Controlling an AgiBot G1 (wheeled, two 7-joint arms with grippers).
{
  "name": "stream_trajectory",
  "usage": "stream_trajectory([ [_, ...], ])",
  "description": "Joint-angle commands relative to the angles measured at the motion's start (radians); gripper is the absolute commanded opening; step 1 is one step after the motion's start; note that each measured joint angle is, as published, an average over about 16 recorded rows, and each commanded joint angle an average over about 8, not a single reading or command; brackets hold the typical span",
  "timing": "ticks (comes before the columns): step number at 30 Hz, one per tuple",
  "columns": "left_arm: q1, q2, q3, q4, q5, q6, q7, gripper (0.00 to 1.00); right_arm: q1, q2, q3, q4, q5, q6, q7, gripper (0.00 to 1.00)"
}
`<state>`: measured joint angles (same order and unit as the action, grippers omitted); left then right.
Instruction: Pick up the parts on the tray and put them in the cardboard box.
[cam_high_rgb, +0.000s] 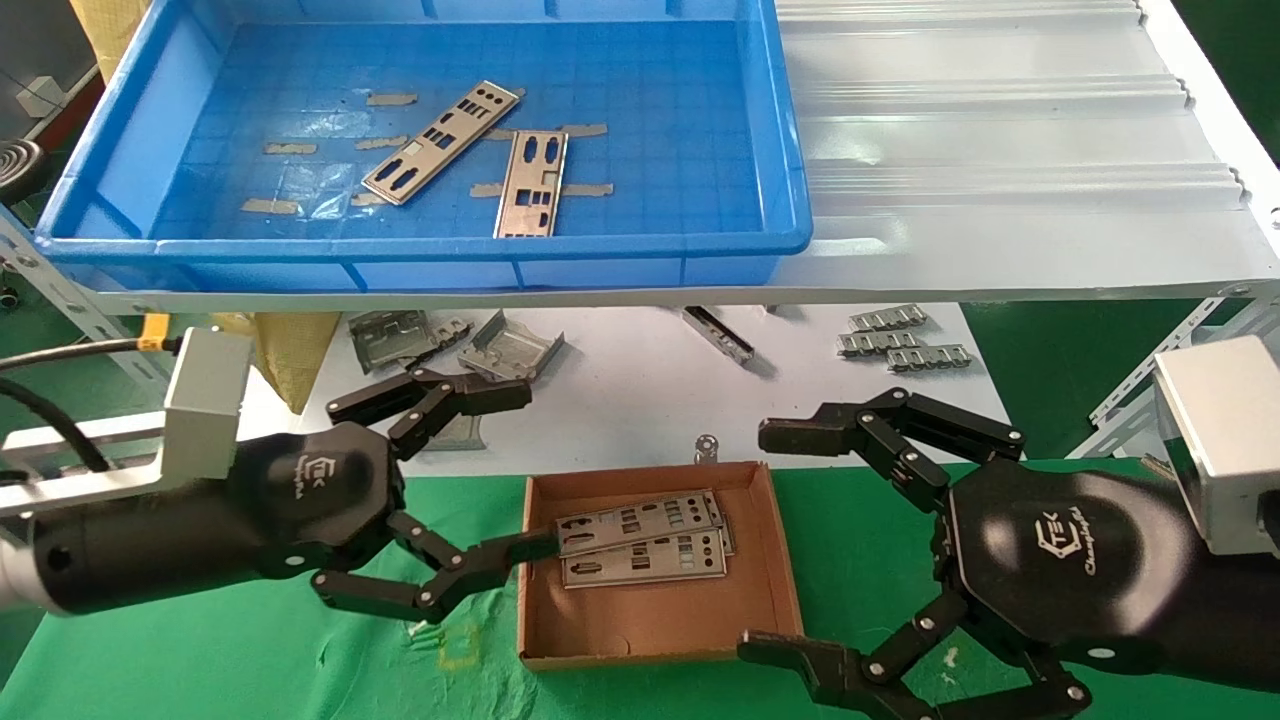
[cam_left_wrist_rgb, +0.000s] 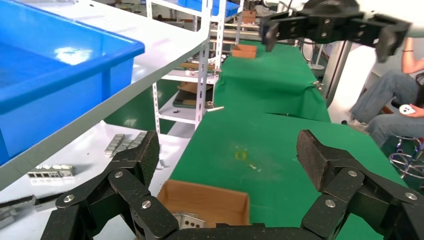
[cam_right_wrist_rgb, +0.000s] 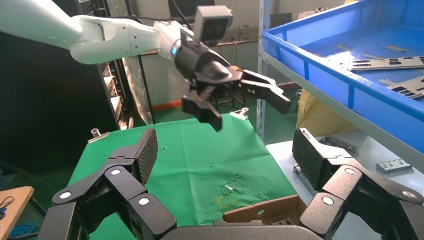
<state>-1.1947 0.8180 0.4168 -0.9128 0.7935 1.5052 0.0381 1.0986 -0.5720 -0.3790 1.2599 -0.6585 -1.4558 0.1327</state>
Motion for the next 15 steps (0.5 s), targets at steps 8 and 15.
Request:
stream_trajectory([
  [8,0.058,-0.099,-0.066,-0.178,-0.03,-0.005,-0.108,1.0,0.0,0.0,0.0,0.0,0.0,0.0,0.0,1.0],
  [15,0.101,-0.175,-0.116,-0.313,-0.053,-0.008,-0.191,1.0,0.0,0.0,0.0,0.0,0.0,0.0,0.0,1.0],
])
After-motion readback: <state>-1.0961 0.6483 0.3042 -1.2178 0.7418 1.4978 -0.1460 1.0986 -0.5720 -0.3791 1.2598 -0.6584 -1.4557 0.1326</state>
